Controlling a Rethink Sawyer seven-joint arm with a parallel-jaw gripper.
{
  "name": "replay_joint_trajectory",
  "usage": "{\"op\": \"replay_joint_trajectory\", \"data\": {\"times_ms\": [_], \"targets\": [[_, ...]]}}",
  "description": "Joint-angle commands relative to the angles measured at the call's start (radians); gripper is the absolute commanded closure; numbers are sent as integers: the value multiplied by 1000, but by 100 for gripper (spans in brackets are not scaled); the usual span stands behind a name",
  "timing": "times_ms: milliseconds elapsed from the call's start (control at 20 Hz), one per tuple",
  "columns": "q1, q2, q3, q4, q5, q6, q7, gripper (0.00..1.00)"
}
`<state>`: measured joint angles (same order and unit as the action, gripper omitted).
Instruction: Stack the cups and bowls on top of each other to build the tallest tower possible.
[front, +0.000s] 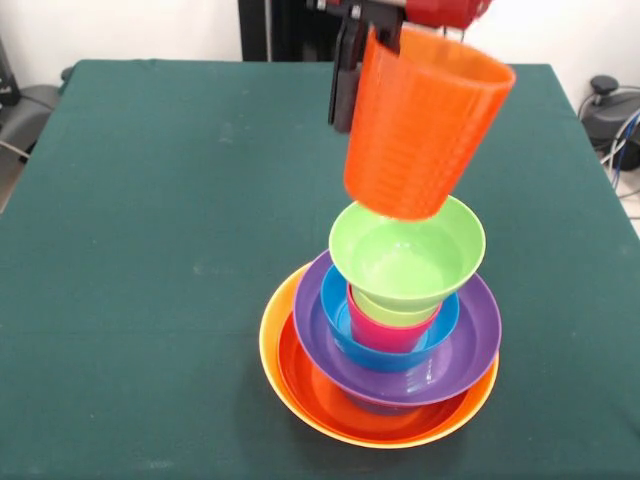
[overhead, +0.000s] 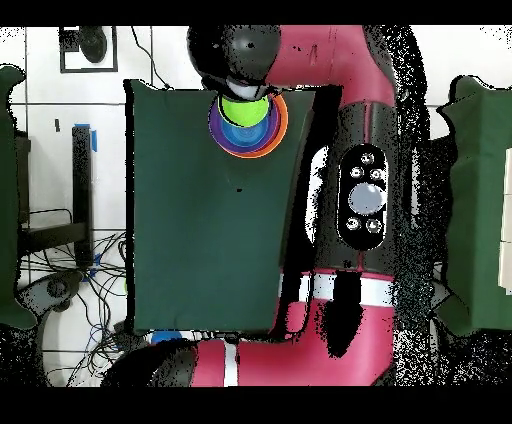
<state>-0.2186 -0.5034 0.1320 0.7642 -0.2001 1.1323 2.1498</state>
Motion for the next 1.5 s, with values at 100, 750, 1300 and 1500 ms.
{"op": "replay_joint_trajectory", "data": {"times_ms": [100,750,1300,1500], "targets": [[20,78,49,-84,-39,123,-98,100],[40,86,36,-104,-22,156,-87,100],[42,83,34,-41,-9,99,-69,100],[38,77,31,-3,-3,77,-67,100]]}}
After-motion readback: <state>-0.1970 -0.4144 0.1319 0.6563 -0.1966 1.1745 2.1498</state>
